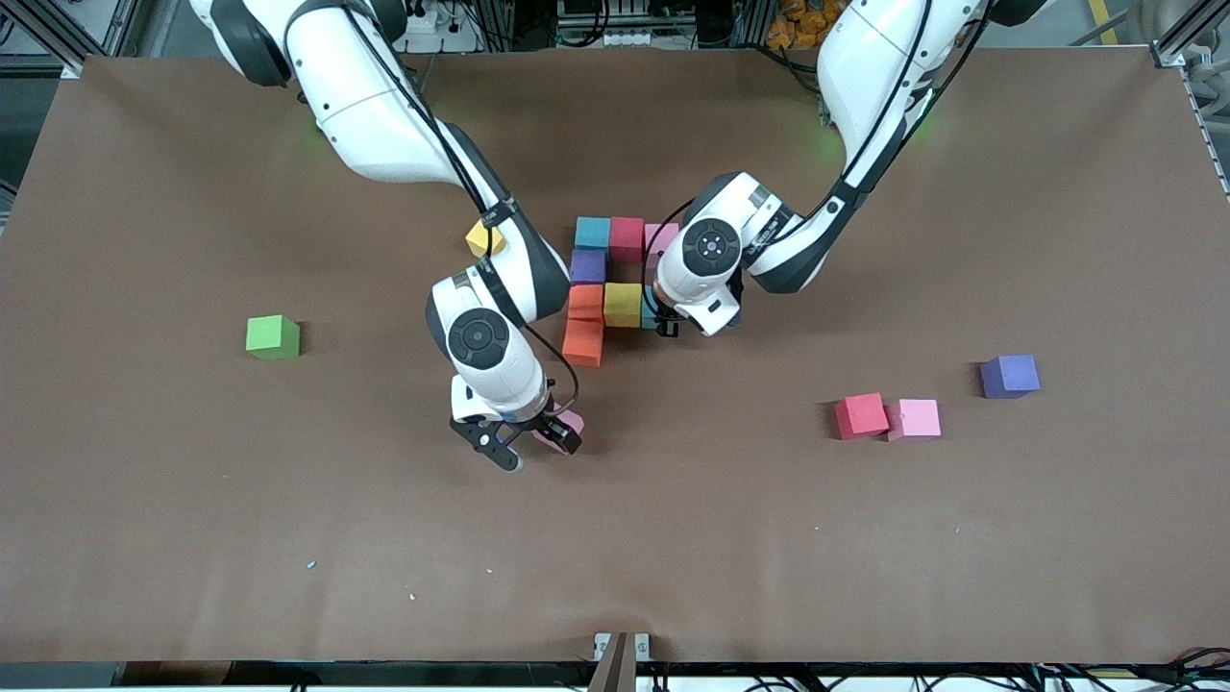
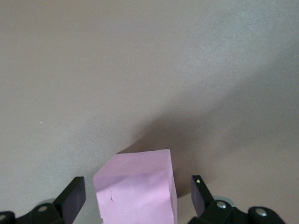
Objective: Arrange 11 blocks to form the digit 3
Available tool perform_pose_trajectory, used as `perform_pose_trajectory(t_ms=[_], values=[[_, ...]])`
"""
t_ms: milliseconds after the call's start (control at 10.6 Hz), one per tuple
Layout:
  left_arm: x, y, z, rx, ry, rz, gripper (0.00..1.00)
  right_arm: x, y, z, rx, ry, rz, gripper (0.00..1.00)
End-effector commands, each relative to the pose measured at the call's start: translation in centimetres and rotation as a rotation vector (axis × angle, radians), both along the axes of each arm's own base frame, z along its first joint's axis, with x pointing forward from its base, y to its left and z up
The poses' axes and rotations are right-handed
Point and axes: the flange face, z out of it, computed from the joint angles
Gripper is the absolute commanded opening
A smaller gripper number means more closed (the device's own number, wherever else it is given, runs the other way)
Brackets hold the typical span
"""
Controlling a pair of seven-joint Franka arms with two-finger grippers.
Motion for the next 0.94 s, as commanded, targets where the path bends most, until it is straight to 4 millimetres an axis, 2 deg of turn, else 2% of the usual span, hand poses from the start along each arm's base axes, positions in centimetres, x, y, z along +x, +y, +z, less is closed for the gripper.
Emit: perform_pose_trajectory(t_ms=[0, 188, 282, 376, 470, 564, 658, 846], values=[[0.3, -0.4, -0.2, 0.003, 0.004, 0.018, 0.00, 0.7, 0.5, -0.7, -0.009, -0.011, -0.011, 1.00], [0.4, -0.4, -0.1, 0.003, 0.003, 0.015, 0.00, 0.4, 1.4, -1.5, -0.038, -0.013, 0.020, 1.00], [0.4, -0.3, -0.2, 0.003, 0.004, 0.017, 0.03, 0.2, 1.5, -2.0, -0.067, -0.022, 0.044, 0.98], [0.5, -0.3, -0.2, 0.002, 0.002, 0.017, 0.13, 0.1, 1.5, -2.3, -0.083, -0.021, 0.057, 0.97], [0.4, -0.3, -0.2, 0.002, 0.003, 0.008, 0.32, 0.2, 1.6, -2.1, -0.095, -0.013, 0.067, 0.94], [0.4, -0.3, -0.2, 0.002, 0.003, 0.007, 0.56, -0.1, 2.0, -2.3, -0.099, -0.007, 0.075, 0.92], [0.4, -0.4, -0.2, 0.006, -0.006, -0.007, 1.00, -0.1, 2.0, -2.4, -0.099, -0.005, 0.076, 0.88], [0.2, -0.8, 0.7, 0.016, -0.035, -0.047, 1.00, -0.3, 2.3, -2.6, -0.094, 0.001, 0.073, 0.79]])
